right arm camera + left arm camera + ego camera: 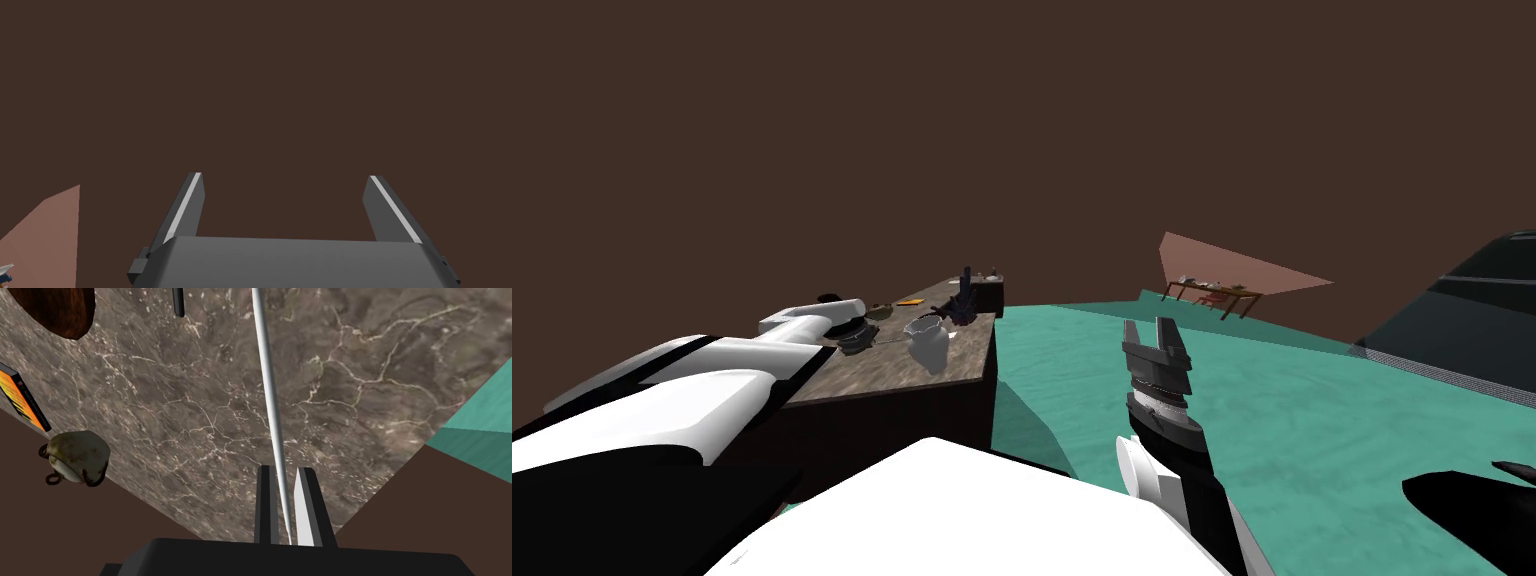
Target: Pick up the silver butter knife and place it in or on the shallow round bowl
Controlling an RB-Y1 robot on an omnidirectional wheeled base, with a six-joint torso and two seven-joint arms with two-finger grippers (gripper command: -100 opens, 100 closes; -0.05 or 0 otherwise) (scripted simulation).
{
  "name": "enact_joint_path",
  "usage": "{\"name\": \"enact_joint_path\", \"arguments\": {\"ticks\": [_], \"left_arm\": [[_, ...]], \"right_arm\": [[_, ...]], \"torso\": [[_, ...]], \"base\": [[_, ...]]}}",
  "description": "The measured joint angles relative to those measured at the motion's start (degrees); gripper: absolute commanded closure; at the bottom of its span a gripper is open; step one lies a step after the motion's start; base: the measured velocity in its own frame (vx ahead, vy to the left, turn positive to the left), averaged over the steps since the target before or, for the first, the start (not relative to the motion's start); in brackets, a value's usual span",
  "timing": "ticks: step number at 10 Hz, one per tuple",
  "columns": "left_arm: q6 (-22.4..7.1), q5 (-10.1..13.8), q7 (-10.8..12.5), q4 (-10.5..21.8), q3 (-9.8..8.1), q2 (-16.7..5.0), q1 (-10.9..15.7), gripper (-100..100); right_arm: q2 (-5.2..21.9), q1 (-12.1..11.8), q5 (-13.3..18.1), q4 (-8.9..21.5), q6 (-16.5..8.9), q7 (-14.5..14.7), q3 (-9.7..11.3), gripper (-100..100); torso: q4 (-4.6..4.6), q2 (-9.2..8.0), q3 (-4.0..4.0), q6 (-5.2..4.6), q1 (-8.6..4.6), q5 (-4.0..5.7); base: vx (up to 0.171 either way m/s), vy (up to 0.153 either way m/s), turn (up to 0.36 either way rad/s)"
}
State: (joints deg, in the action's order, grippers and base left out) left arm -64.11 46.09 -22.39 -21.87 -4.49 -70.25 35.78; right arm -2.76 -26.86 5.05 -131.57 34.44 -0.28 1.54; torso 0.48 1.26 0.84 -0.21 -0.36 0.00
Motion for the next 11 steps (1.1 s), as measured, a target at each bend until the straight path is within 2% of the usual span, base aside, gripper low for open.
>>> {"name": "enact_joint_path", "arguments": {"ticks": [2,3,4,5,6,7,8,9,11], "left_arm": [[-0.3,0.2,-0.2,-1.7,-0.5,-0.2,-1.4,100],[0.1,0.1,-1.6,-1.3,-1.28,-0.6,-2.1,100],[-0.3,0.2,-1.8,-5.0,-3.15,-1.5,-6.5,100],[-0.3,-0.2,-2.5,-4.9,-3.61,-2.0,-7.0,100],[0.5,-0.7,-4.4,-2.1,-3.17,-2.1,-5.1,100],[2.0,-1.6,-8.0,3.1,-2.89,-2.7,-2.0,100],[2.6,-1.8,-9.8,4.1,-3.36,-2.9,-1.8,100],[1.8,-1.2,-8.9,1.5,-4.33,-3.0,-4.2,100],[1.5,-1.1,-8.5,-0.5,-4.5,-3.0,-6.0,100]], "right_arm": [[0.0,0.0,0.0,0.0,0.0,0.0,0.0,0],[0.0,0.0,0.0,0.0,0.0,0.0,0.0,0],[0.0,0.0,0.0,0.0,0.0,0.0,0.0,0],[0.0,0.0,0.0,0.0,0.0,0.0,0.0,0],[0.0,0.0,0.0,0.0,0.0,0.0,0.0,0],[0.0,0.0,0.0,0.0,0.0,0.0,0.0,0],[0.0,0.0,0.0,0.0,0.0,0.0,0.0,0],[0.0,0.0,0.0,0.0,0.0,0.0,0.0,0],[0.0,0.0,0.0,0.0,0.0,0.0,0.0,0]], "torso": [[-0.09,-0.45,-0.25,-0.04,0.33,-0.08],[-0.06,-0.31,-0.19,0.17,0.28,-0.07],[0.04,0.14,0.06,0.2,0.02,0.0],[0.09,0.22,0.15,-0.09,-0.05,0.01],[0.05,0.01,0.04,-0.2,0.16,-0.03],[0.06,0.09,0.07,-0.01,0.22,-0.04],[0.07,0.05,0.06,-0.07,0.26,-0.06],[0.03,-0.15,-0.04,-0.12,0.41,-0.12],[-0.04,-0.47,-0.23,-0.07,0.61,-0.17]], "base": [[0.049,-0.048,0.041],[0.288,-0.158,0.274],[0.227,-0.149,0.127],[0.087,-0.068,-0.048],[0.154,-0.071,0.035],[0.149,-0.068,0.108],[0.064,-0.027,0.019],[0.011,0.001,-0.023],[0.063,-0.015,0.048]]}}
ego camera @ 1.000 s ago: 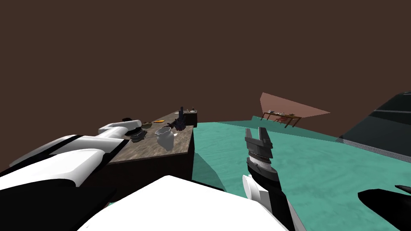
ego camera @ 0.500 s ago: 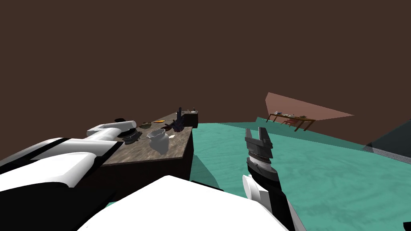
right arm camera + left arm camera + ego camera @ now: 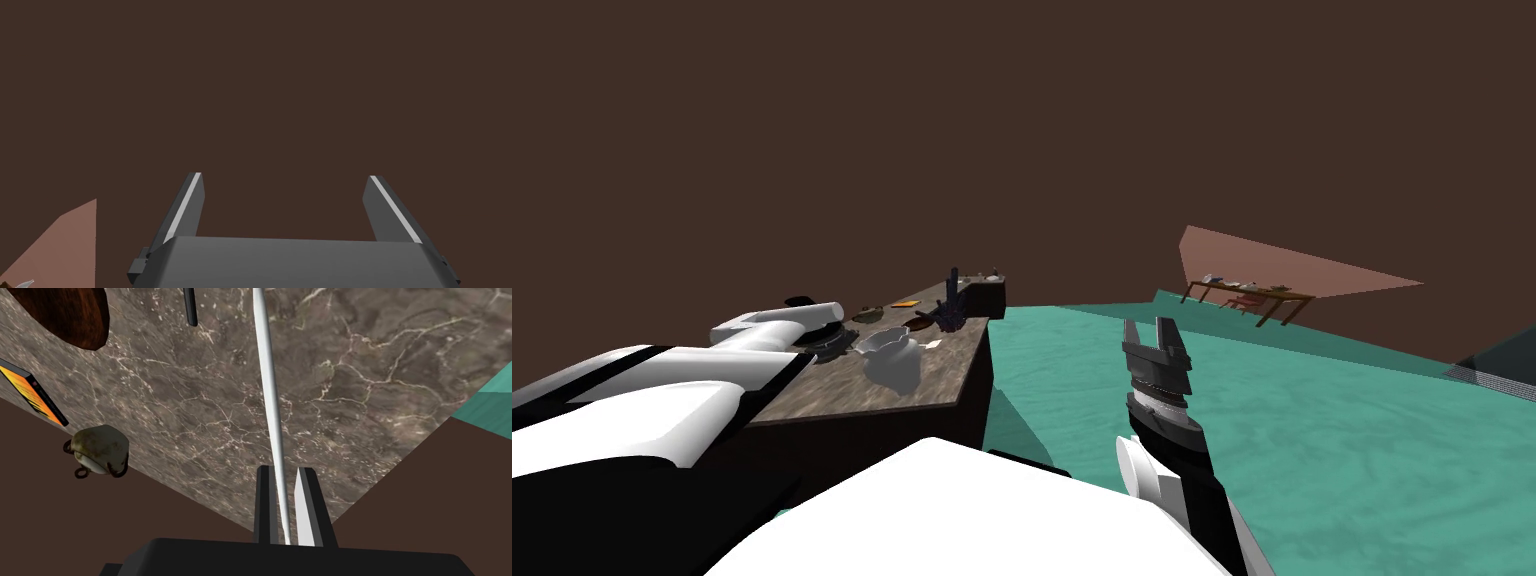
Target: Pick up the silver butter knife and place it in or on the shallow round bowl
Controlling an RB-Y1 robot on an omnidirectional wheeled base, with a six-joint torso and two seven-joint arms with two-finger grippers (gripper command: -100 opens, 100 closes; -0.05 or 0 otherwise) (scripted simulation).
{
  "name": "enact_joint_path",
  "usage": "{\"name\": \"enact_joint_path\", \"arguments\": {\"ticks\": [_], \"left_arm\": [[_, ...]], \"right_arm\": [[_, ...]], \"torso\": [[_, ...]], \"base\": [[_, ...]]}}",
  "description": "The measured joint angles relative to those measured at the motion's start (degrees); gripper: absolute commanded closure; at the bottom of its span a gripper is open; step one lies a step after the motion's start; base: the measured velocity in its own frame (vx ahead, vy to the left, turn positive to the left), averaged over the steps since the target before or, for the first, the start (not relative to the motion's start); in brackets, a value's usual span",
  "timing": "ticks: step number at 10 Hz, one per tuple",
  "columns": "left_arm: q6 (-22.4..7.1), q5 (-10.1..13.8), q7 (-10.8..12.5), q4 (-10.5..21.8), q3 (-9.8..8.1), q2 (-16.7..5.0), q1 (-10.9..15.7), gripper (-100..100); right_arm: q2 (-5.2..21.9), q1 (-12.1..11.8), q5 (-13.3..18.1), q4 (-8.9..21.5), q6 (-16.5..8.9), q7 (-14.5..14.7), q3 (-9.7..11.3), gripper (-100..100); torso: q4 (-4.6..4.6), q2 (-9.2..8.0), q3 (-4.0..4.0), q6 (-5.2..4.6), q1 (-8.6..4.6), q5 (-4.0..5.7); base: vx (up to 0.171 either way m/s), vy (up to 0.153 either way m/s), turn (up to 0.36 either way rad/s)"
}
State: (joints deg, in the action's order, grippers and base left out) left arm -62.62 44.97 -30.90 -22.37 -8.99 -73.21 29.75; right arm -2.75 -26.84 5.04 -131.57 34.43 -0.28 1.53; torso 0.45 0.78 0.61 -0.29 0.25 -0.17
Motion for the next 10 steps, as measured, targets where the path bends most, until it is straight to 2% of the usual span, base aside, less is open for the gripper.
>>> {"name": "enact_joint_path", "arguments": {"ticks": [1,2,3,4,6,7,8,9,10], "left_arm": [[0.8,-0.5,-2.1,2.0,-0.27,-0.4,0.6,100],[1.1,-0.7,-3.4,2.2,-0.68,-0.8,0.0,100],[0.8,-0.6,-3.2,0.8,-1.12,-0.9,-1.4,100],[-0.2,0.0,-2.6,-3.2,-2.99,-1.2,-5.9,100],[0.9,-0.8,-5.0,-0.1,-2.69,-1.5,-3.9,100],[2.6,-1.9,-8.4,5.4,-2.09,-1.8,-0.5,100],[2.4,-1.6,-8.8,3.8,-3.28,-1.9,-2.5,100],[2.2,-1.6,-8.5,3.2,-3.48,-2.0,-3.1,100],[1.7,-1.3,-7.7,0.6,-4.04,-1.9,-5.5,100]], "right_arm": [[0.0,0.0,0.0,0.0,0.0,0.0,0.0,0],[0.0,0.0,0.0,0.0,0.0,0.0,0.0,0],[0.0,0.0,0.0,0.0,0.0,0.0,0.0,0],[0.0,0.0,0.0,0.0,0.0,0.0,0.0,0],[0.0,0.0,0.0,0.0,0.0,0.0,0.0,0],[0.0,0.0,0.0,0.0,0.0,0.0,0.0,0],[0.0,0.0,0.0,0.0,0.0,0.0,0.0,0],[0.0,0.0,0.0,0.0,0.0,0.0,0.0,0],[0.0,0.0,0.0,0.0,0.0,0.0,0.0,0]], "torso": [[0.06,0.31,0.16,0.14,-0.11,0.04],[0.11,0.47,0.27,0.01,-0.22,0.06],[0.11,0.39,0.24,-0.11,-0.17,0.04],[0.14,0.63,0.35,0.01,-0.18,0.06],[0.15,0.48,0.31,-0.15,-0.16,0.02],[0.17,0.59,0.35,-0.01,-0.13,0.03],[0.19,0.66,0.4,-0.1,-0.11,0.03],[0.17,0.49,0.32,-0.14,-0.08,0.01],[0.12,0.24,0.18,-0.1,-0.02,-0.01]], "base": [[0.17,-0.064,0.116],[0.084,-0.033,0.004],[0.19,-0.04,0.059],[0.191,-0.051,0.088],[0.11,-0.032,0.031],[0.175,-0.027,0.083],[0.084,-0.016,-0.001],[0.011,-0.004,-0.026],[0.138,-0.016,0.076]]}}
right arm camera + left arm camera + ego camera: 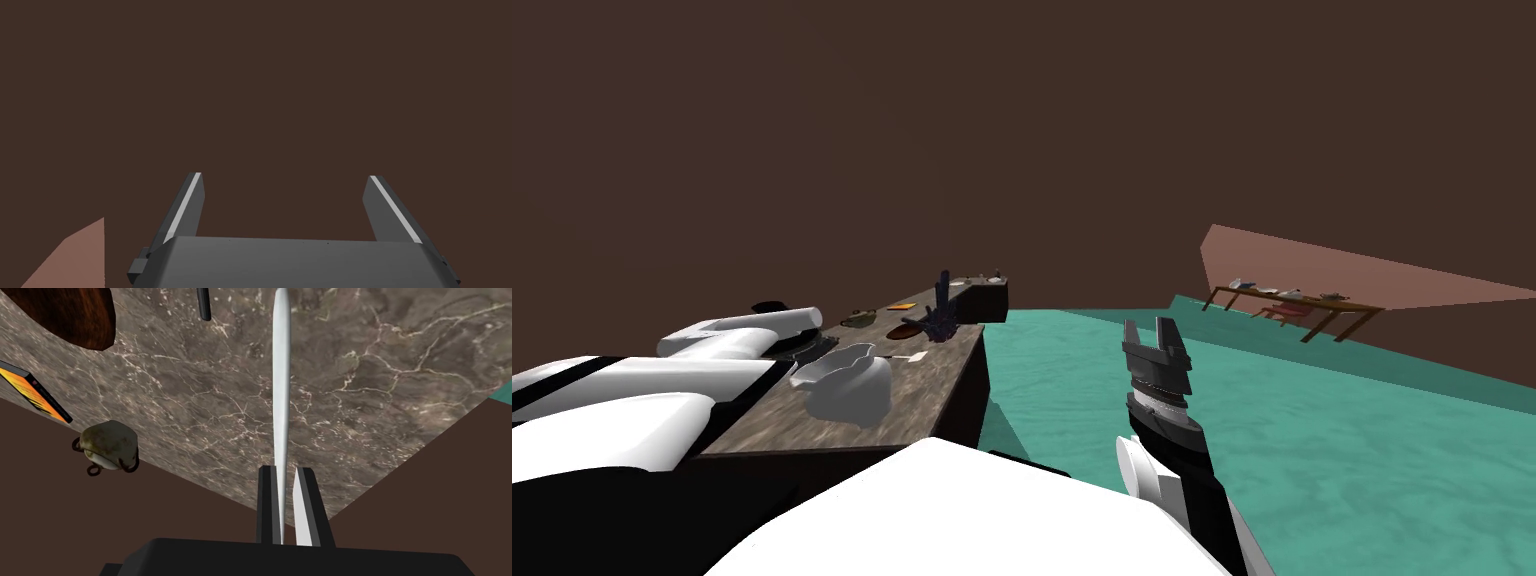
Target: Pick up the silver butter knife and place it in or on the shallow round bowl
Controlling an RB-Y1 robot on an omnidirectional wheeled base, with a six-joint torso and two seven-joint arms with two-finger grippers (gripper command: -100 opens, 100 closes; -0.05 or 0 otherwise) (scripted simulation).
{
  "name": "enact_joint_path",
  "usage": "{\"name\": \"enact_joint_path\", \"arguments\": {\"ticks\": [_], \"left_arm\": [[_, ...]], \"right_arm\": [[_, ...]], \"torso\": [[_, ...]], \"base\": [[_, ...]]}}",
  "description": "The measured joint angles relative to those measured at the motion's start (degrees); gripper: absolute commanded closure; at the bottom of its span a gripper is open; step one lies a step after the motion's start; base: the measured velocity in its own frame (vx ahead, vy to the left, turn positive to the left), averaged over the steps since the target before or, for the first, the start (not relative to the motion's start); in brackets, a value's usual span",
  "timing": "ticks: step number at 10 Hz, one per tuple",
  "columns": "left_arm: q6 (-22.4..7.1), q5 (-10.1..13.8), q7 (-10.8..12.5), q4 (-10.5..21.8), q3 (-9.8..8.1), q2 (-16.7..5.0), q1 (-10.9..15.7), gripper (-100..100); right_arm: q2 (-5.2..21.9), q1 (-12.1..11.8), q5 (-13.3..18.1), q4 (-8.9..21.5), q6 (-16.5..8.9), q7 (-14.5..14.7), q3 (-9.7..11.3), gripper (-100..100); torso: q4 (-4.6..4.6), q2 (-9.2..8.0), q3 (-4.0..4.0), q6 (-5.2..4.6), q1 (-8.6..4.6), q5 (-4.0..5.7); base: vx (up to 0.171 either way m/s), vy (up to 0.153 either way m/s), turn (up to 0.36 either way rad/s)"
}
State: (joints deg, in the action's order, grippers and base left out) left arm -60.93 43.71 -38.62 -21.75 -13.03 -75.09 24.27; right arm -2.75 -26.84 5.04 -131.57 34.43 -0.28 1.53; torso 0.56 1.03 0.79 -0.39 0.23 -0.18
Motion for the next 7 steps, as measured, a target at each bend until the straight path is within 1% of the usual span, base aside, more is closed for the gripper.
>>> {"name": "enact_joint_path", "arguments": {"ticks": [1,2,3,4,5,6,7], "left_arm": [[-0.1,0.0,-0.5,-0.9,-0.96,-0.1,-1.9,100],[0.8,-0.8,-2.5,2.0,-0.48,-0.4,0.1,100],[0.6,-0.5,-2.4,0.1,-1.17,-0.4,-2.0,100],[0.0,-0.2,-2.2,-2.4,-2.68,-0.4,-5.2,100],[0.3,-0.7,-3.5,-0.6,-2.54,-0.7,-4.1,100],[1.3,-1.2,-5.6,1.5,-2.92,-1.0,-3.8,100],[1.3,-1.2,-6.4,0.9,-3.52,-1.1,-5.1,100]], "right_arm": [[0.0,0.0,0.0,0.0,0.0,0.0,0.0,0],[0.0,0.0,0.0,0.0,0.0,0.0,0.0,0],[0.0,0.0,0.0,0.0,0.0,0.0,0.0,0],[0.0,0.0,0.0,0.0,0.0,0.0,0.0,0],[0.0,0.0,0.0,0.0,0.0,0.0,0.0,0],[0.0,0.0,0.0,0.0,0.0,0.0,0.0,0],[0.0,0.0,0.0,0.0,0.0,0.0,0.0,0]], "torso": [[0.03,0.22,0.1,0.14,-0.01,0.02],[0.09,0.41,0.23,0.03,-0.08,0.02],[0.07,0.27,0.17,-0.04,-0.05,0.02],[0.11,0.49,0.27,0.05,-0.04,0.02],[0.14,0.55,0.33,-0.02,-0.06,0.02],[0.17,0.74,0.42,0.04,-0.06,0.0],[0.17,0.7,0.42,-0.04,0.03,0.0]], "base": [[0.188,-0.036,0.096],[0.094,-0.022,0.001],[0.188,-0.018,0.034],[0.191,-0.025,0.067],[0.244,-0.033,0.066],[0.214,-0.006,0.056],[0.24,-0.006,0.04]]}}
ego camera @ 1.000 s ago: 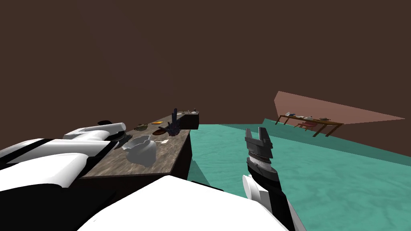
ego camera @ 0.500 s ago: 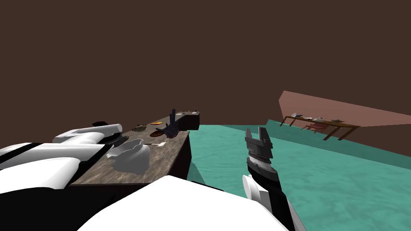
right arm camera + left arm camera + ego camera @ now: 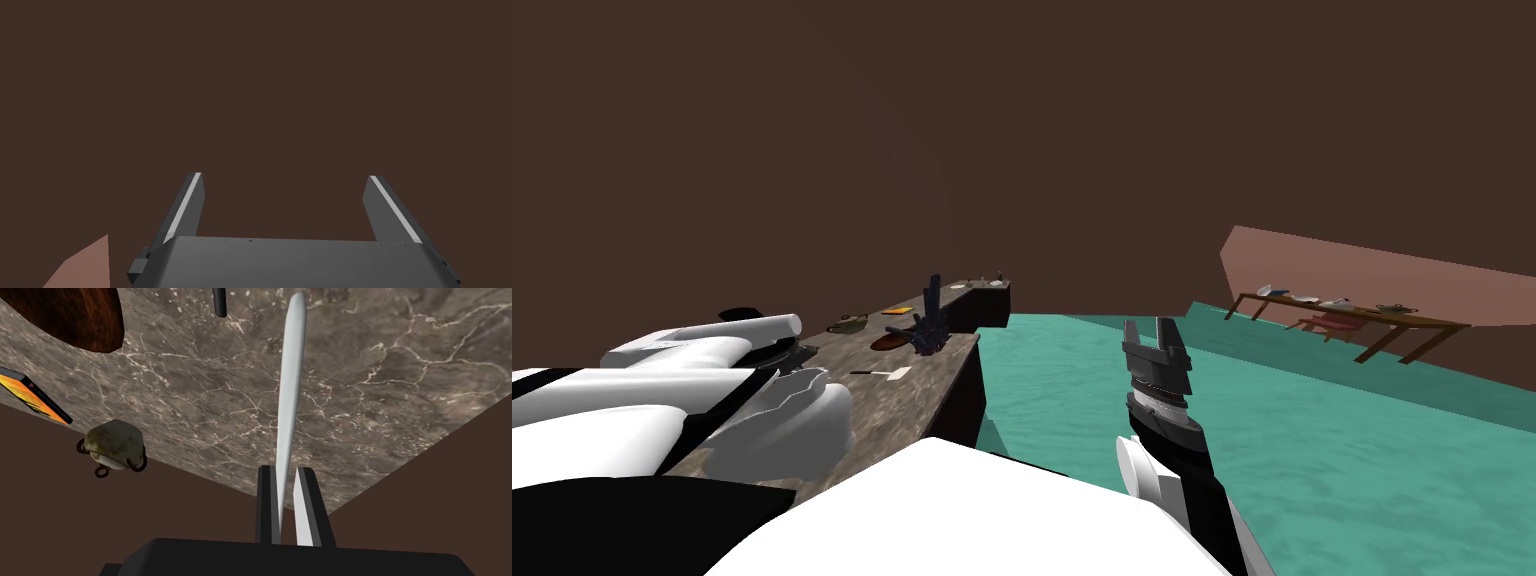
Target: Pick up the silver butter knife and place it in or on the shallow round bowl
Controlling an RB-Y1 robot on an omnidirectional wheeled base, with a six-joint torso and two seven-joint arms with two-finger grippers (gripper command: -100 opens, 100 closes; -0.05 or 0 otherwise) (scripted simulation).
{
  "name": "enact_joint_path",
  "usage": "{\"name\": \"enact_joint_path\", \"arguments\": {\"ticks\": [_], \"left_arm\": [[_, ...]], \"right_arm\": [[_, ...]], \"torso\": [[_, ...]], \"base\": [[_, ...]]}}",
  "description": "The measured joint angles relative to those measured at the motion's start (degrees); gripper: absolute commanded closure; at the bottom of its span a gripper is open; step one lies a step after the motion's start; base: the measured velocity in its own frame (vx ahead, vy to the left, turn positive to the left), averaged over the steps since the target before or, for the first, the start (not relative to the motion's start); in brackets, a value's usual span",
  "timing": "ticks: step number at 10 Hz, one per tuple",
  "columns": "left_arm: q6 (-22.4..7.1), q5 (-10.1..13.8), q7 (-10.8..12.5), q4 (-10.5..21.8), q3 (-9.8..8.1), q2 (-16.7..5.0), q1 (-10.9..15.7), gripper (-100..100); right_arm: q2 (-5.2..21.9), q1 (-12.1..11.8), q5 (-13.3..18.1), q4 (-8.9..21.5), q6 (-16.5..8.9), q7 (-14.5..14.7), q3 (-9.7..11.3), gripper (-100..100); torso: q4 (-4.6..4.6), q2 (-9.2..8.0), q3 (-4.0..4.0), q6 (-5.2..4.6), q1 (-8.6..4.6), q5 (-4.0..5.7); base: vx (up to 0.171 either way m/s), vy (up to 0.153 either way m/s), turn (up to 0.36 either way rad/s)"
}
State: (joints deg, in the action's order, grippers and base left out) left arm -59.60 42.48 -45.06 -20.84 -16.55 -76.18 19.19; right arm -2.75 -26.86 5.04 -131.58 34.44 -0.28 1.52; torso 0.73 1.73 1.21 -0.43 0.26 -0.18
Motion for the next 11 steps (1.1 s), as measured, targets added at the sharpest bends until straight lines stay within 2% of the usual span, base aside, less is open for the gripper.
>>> {"name": "enact_joint_path", "arguments": {"ticks": [1,2,3,4,5,6,7,9,10,11], "left_arm": [[0.7,-0.8,-1.7,2.1,0.0,-0.2,1.0,100],[1.9,-1.6,-4.2,5.8,0.58,-0.5,3.6,100],[1.7,-1.1,-4.2,5.4,-0.28,-0.5,2.9,100],[0.5,-0.3,-2.5,2.1,-1.52,-0.2,-0.2,100],[0.3,-0.3,-2.2,1.2,-1.47,-0.1,-1.0,100],[1.7,-1.5,-4.6,5.0,-0.64,-0.5,1.5,100],[1.7,-1.3,-5.3,4.4,-1.47,-0.5,0.5,100],[0.1,-0.5,-3.4,-0.7,-3.0,-0.1,-4.3,100],[0.7,-1.1,-4.8,1.2,-2.9,-0.4,-3.6,100],[1.1,-1.2,-6.0,1.7,-3.19,-0.5,-4.1,100]], "right_arm": [[0.0,0.0,0.0,0.0,0.0,0.0,0.0,0],[0.0,0.0,0.0,0.0,0.0,0.0,0.0,0],[0.0,0.0,0.0,0.0,0.0,0.0,0.0,0],[0.0,0.0,0.0,0.0,0.0,0.0,0.0,0],[0.0,0.0,0.0,0.0,0.0,0.0,0.0,0],[0.0,0.0,0.0,0.0,0.0,0.0,0.0,0],[0.0,0.0,0.0,0.0,0.0,0.0,0.0,0],[0.0,0.0,0.0,0.0,0.0,0.0,0.0,0],[0.0,0.0,0.0,0.0,0.0,0.0,0.0,0],[0.0,0.0,0.0,0.0,0.0,0.0,0.0,0]], "torso": [[0.02,0.11,0.05,0.02,0.02,-0.04],[0.01,0.04,0.03,0.0,0.13,-0.04],[-0.05,-0.26,-0.14,0.0,0.2,-0.11],[-0.13,-0.61,-0.34,0.09,0.2,-0.12],[-0.19,-0.85,-0.49,0.17,0.15,-0.1],[-0.14,-0.49,-0.32,0.23,0.26,-0.08],[-0.08,-0.29,-0.18,0.11,0.19,-0.12],[-0.16,-0.69,-0.4,0.15,0.08,-0.1],[-0.13,-0.44,-0.28,0.22,0.14,-0.09],[-0.09,-0.3,-0.19,0.16,0.18,-0.11]], "base": [[0.206,0.019,0.038],[0.098,0.034,-0.006],[0.016,0.02,-0.025],[-0.021,0.001,-0.005],[0.149,0.038,0.058],[0.191,0.011,0.058],[0.092,-0.019,-0.005],[0.084,-0.006,0.007],[0.184,0.008,0.047],[0.286,0.038,0.039]]}}
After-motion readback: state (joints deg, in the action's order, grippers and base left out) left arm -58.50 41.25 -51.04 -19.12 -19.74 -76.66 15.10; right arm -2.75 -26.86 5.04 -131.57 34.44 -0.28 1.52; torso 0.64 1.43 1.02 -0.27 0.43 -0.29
